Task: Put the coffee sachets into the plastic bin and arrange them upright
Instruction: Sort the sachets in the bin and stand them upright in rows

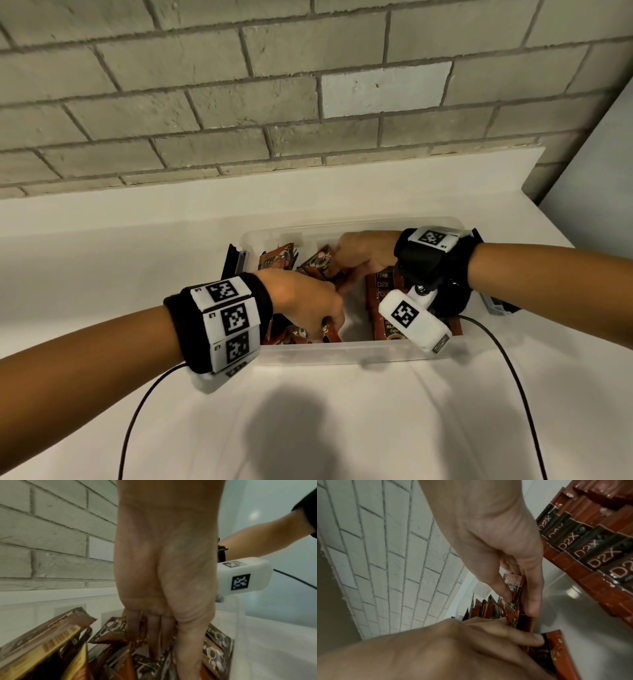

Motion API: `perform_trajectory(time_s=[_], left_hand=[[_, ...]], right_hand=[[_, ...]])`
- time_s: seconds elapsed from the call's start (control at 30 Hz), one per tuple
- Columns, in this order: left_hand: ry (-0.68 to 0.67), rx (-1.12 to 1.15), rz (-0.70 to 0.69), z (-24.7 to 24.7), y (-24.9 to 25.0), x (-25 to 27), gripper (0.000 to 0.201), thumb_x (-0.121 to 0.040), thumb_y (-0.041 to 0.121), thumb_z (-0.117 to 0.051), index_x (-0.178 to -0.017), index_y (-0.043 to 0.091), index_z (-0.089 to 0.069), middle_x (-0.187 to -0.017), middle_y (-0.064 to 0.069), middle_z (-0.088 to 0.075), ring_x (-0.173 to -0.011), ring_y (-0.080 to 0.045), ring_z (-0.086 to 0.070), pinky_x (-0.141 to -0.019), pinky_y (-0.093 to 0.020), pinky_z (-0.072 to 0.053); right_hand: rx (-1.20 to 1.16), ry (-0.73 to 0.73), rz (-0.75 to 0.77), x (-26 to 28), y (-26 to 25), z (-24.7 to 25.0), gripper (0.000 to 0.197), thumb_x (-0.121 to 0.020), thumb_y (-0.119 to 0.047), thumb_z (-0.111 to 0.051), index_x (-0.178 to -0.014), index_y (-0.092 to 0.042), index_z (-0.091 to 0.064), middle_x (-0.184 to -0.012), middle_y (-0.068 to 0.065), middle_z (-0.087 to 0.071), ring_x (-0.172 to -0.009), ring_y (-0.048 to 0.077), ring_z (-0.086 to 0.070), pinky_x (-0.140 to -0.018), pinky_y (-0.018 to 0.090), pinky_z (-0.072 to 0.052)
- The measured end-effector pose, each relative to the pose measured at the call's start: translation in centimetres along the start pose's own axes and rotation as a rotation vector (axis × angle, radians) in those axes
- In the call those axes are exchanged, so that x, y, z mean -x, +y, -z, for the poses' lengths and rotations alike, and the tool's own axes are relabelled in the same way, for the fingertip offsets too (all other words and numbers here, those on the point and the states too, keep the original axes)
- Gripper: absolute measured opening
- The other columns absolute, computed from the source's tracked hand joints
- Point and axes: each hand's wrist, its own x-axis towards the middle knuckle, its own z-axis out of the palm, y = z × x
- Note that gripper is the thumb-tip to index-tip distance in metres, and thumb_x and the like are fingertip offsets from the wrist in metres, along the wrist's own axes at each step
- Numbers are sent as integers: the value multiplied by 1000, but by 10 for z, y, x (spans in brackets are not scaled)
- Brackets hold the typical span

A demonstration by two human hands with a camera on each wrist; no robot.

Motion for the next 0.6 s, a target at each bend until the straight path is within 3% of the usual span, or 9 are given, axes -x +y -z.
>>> perform_trajectory(time_s=[0.07,0.17,0.27,0.37,0.47,0.53,0.6], left_hand=[[56,77,-37,-1,-4,3,25,-88,23,-63,-111,15,-65,-99,-1,-66,-83,-15,-57,-80,-32,-51],[112,183,-64,2,-11,11,18,-87,20,-65,-104,15,-69,-85,10,-64,-72,-1,-56,-69,-14,-43],[169,264,-30,2,-19,18,20,-89,20,-63,-108,21,-69,-82,18,-59,-70,5,-52,-62,-4,-36],[187,323,-22,-5,-22,22,23,-90,20,-62,-112,24,-66,-87,18,-62,-75,4,-55,-67,-8,-39],[223,399,-31,-13,-22,22,26,-90,19,-61,-115,27,-61,-89,16,-63,-78,1,-58,-71,-17,-46],[304,449,-13,-15,-24,22,25,-87,24,-65,-111,31,-61,-91,6,-65,-81,-10,-60,-72,-26,-47],[421,508,32,-13,-27,24,22,-84,28,-68,-103,34,-60,-85,11,-62,-80,-10,-58,-70,-27,-45]], right_hand=[[-17,-54,-18,6,-4,1,13,-92,2,-53,-104,7,-56,-106,23,-63,-102,34,-64,-94,41,-51],[-6,-56,-10,12,-4,4,5,-91,2,-57,-88,5,-58,-89,20,-66,-78,31,-68,-76,39,-58],[-4,-38,3,13,-1,5,7,-89,-1,-60,-94,5,-60,-90,19,-67,-74,30,-69,-73,40,-59],[17,-63,27,10,4,1,15,-91,-3,-58,-105,4,-59,-89,16,-67,-73,25,-67,-74,37,-58],[-35,-84,30,9,6,-2,14,-91,-1,-57,-104,3,-58,-93,17,-66,-77,26,-66,-76,39,-58],[-115,-118,13,9,8,-2,10,-90,3,-55,-100,2,-57,-98,18,-62,-81,28,-64,-66,34,-60],[-200,-142,16,11,9,0,9,-89,7,-55,-96,2,-56,-107,20,-59,-88,28,-62,-58,29,-58]])
